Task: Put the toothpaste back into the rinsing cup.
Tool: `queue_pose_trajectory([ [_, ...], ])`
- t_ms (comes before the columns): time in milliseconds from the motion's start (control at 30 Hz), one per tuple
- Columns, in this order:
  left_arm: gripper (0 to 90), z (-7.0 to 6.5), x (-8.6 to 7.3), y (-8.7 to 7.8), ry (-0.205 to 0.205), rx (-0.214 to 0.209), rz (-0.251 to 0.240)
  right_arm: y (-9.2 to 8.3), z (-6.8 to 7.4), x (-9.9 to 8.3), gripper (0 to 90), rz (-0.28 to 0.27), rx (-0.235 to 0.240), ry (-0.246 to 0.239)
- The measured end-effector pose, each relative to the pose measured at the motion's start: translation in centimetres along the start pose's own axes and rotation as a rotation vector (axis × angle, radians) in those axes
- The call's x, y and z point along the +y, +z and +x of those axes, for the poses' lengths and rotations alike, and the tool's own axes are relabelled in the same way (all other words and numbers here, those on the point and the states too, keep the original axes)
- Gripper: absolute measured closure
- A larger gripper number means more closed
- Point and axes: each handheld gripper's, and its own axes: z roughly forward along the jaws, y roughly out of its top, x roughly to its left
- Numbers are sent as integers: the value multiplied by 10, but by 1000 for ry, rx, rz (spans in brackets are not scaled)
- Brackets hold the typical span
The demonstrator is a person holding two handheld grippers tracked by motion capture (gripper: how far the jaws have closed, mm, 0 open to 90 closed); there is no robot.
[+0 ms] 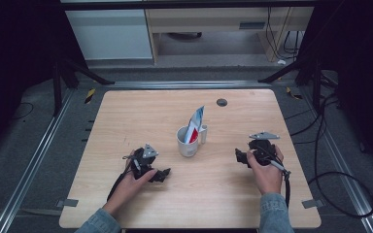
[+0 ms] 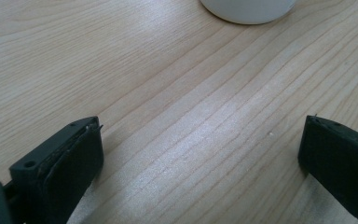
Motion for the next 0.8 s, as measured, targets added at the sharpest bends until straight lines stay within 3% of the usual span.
queue_pose_trajectory([
  [433, 0, 0, 0, 0, 0, 0, 0, 17, 1, -18, 123, 41, 20, 23],
  [800, 0, 0, 0, 0, 1, 0, 0, 28, -8, -27, 118, 30, 14, 72],
])
